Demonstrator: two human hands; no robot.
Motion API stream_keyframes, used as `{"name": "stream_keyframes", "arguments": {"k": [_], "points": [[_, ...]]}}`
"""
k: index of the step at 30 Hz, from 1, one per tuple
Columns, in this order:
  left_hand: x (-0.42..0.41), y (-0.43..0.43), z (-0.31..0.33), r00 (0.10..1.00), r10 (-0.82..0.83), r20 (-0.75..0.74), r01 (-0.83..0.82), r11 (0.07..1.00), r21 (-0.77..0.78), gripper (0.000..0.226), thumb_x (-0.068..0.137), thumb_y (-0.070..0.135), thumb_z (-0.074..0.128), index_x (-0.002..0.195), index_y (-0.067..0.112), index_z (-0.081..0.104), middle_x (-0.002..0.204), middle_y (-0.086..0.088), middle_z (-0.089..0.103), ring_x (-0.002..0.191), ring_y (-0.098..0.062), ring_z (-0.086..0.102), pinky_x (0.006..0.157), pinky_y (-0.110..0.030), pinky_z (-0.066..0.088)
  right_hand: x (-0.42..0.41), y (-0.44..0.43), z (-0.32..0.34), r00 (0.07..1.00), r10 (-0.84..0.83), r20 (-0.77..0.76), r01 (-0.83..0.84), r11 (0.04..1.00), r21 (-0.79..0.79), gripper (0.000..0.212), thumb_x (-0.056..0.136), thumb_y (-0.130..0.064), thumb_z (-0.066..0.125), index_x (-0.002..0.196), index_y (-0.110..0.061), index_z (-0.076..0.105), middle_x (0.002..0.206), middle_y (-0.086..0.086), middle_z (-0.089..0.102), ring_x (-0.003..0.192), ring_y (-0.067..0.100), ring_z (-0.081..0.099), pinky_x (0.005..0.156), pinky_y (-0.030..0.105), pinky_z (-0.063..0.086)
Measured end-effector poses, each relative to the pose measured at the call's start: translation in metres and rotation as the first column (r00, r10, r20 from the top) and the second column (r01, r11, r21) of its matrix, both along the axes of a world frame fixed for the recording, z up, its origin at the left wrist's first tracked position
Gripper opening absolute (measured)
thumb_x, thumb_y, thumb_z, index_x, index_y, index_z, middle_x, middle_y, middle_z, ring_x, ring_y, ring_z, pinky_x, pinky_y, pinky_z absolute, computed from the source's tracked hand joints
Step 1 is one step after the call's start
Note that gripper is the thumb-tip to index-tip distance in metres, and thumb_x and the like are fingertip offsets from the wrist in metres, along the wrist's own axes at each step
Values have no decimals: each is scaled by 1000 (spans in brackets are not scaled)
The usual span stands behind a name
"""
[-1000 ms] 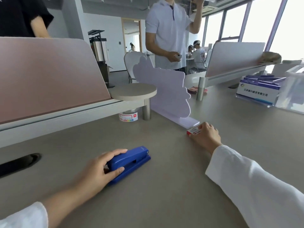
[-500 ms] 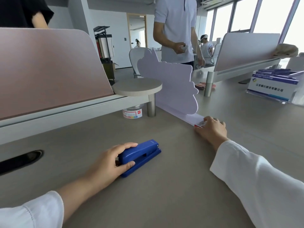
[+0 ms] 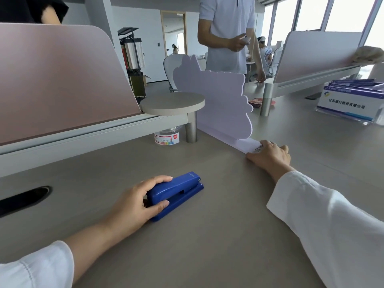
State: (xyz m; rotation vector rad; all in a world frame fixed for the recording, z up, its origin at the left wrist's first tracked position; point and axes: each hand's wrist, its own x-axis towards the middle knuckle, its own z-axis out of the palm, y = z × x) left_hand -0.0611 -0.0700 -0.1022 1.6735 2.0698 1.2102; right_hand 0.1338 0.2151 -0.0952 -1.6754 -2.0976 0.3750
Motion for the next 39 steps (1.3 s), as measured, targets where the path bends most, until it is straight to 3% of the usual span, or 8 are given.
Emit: {"name": "stream_keyframes", "arguments": {"k": [9, 15, 18, 21, 24, 30, 35, 39], "points": [[2, 6, 3, 999, 8, -42, -7, 1000, 7, 48, 67, 36, 64, 101, 66, 48, 114, 40, 50, 97, -2, 59, 80, -19, 50, 0, 2, -1, 1000, 9, 11, -9, 1000, 8, 45, 75, -41, 49, 115, -21, 52, 118, 4, 59, 116, 33, 36, 88, 36, 37], [2, 7, 5, 997, 4, -76, -2, 1000, 16, 48, 72, 28, 67, 96, 66, 49, 112, 39, 50, 97, 5, 57, 81, -12, 46, 1, -11, 13, 999, -19, -46, 18, 1000, -22, 75, 71, -53, 63, 131, -17, 37, 139, 12, 34, 124, 38, 33, 99, 42, 35], [3, 6, 13, 995, 6, -95, -4, 1000, 30, 52, 76, 17, 67, 95, 62, 50, 104, 30, 60, 96, 8, 55, 81, -7, 42, -4, -42, 38, 980, 93, -178, -66, 986, 153, 74, 75, -53, 62, 134, -17, 35, 143, 11, 33, 126, 35, 33, 100, 41, 34], [11, -4, 37, 994, -8, -106, 12, 999, 34, 46, 79, 4, 65, 106, 41, 56, 103, 19, 61, 93, 7, 56, 78, -4, 41, -8, -105, 72, 770, 585, -254, -558, 811, 176, 54, 80, -38, 65, 127, -18, 47, 122, 4, 58, 116, 22, 51, 96, 29, 40], [26, -34, 71, 992, -39, -122, 43, 998, 36, 40, 79, 2, 64, 112, 24, 58, 96, 14, 64, 82, 7, 58, 71, -3, 42, -12, -183, 95, 509, 859, -51, -861, 509, -15, 47, 74, -30, 73, 116, -22, 54, 107, 0, 64, 98, 19, 59, 89, 31, 46], [57, -157, 99, 993, -63, -100, 64, 998, 5, 48, 78, 4, 66, 101, 40, 44, 90, 5, 61, 82, -11, 59, 73, -9, 45, -18, -304, 105, 368, 929, 46, -927, 370, -55, 29, 76, -33, 71, 69, -23, 45, 68, -5, 47, 61, 13, 44, 57, 25, 35], [65, -240, 79, 999, 30, 40, -30, 1000, 1, 44, 77, 11, 70, 103, 34, 43, 104, 2, 60, 98, -10, 57, 89, -21, 43, -21, -373, 80, 259, 965, 34, -958, 261, -116, 19, 85, -32, 60, 81, -18, 48, 69, -10, 48, 60, 6, 44, 58, 21, 34], [59, -285, 59, 991, 126, -43, -133, 960, -246, 74, 71, 41, 72, 132, 27, 33, 128, 10, 47, 120, -4, 43, 100, -25, 35, -24, -398, 58, 260, 961, 92, -951, 271, -148, 23, 86, -34, 58, 73, -24, 42, 69, -9, 46, 61, 8, 43, 58, 23, 33]]}}
